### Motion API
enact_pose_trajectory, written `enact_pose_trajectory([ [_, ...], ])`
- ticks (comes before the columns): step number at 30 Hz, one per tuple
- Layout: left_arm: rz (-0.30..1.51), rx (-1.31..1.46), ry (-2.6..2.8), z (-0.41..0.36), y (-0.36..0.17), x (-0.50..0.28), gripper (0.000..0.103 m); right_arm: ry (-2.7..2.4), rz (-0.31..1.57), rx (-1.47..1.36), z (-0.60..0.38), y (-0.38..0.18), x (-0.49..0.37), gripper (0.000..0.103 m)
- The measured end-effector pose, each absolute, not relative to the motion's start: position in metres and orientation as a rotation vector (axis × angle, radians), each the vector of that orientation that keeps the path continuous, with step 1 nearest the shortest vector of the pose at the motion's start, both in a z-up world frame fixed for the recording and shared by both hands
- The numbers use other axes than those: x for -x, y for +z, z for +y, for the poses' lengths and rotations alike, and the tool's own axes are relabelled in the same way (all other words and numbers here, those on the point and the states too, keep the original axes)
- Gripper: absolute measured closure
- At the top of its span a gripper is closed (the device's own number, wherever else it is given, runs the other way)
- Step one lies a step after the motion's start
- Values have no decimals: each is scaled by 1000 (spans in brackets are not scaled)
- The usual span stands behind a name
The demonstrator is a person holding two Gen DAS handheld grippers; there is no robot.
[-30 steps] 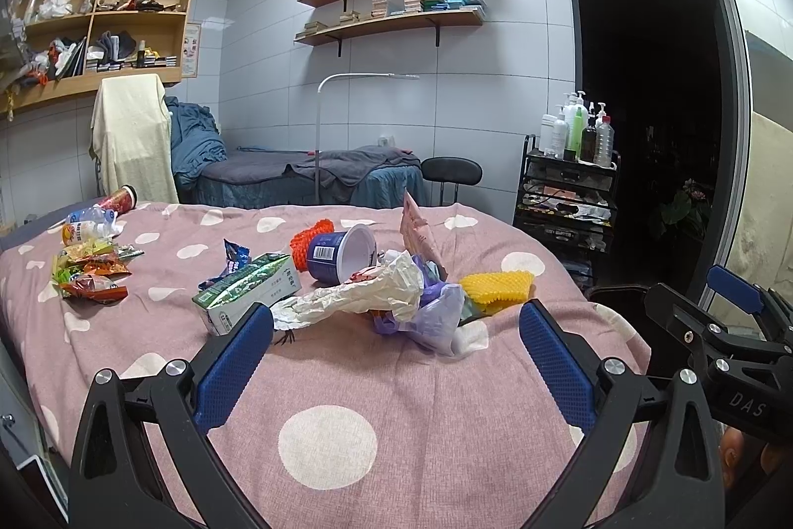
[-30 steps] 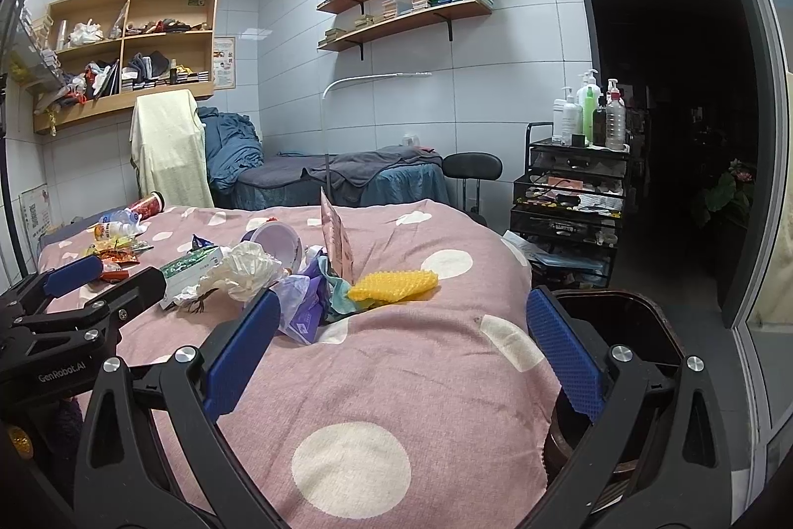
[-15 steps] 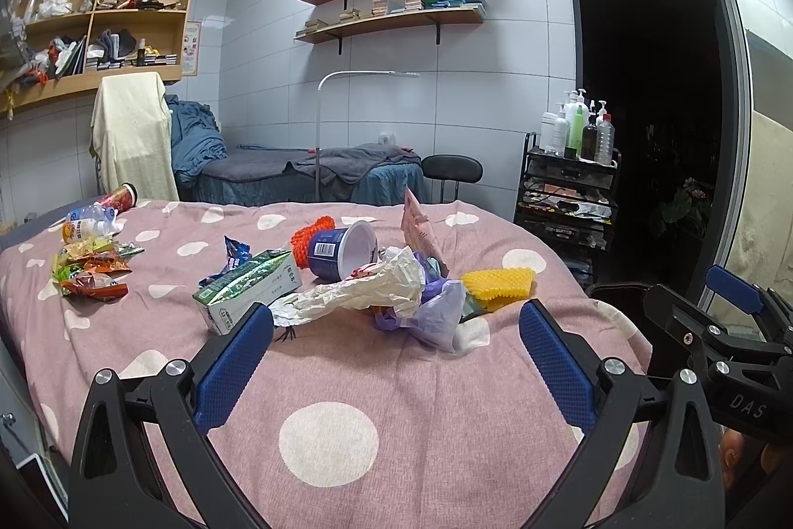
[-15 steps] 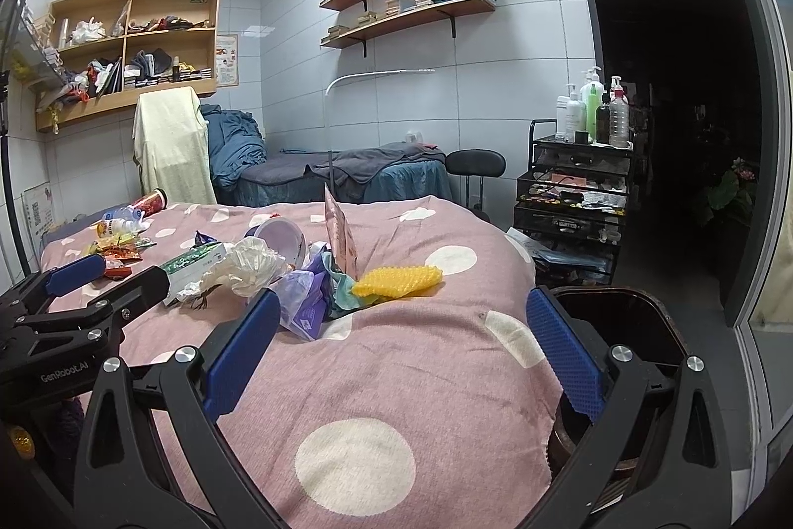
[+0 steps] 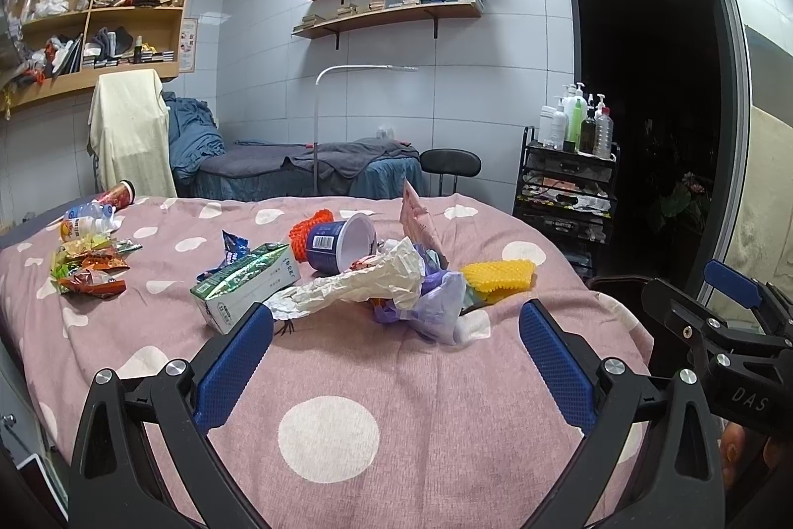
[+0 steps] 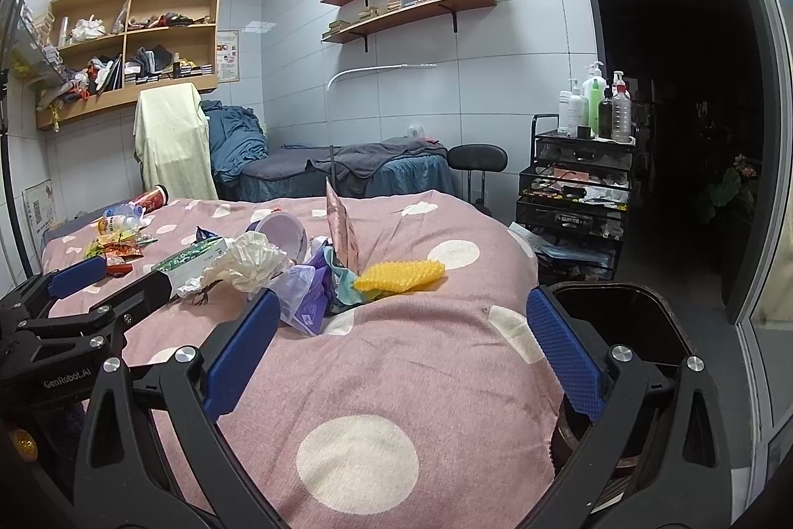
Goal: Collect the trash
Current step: 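Grasp the white plastic bag with left tool while right tool grasps yellow mesh net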
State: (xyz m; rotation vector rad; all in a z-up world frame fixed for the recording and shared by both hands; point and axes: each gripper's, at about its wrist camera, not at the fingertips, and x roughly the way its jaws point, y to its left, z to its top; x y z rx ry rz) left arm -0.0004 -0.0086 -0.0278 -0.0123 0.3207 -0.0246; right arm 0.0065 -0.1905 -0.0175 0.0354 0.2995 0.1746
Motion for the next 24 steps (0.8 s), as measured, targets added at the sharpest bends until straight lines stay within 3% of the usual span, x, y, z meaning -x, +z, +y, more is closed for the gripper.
enact_pose_trajectory([
  [10,481,-83,-57,9,-47,-26,6,241,444,-8,-181,-30,-42,5],
  [20,573,-236,-18,39,-52,-86,30,352,545,-13,-165,-33,-81,5],
  [24,587,-317,-32,36,-55,-105,30,366,572,-13,-161,-35,-95,5],
])
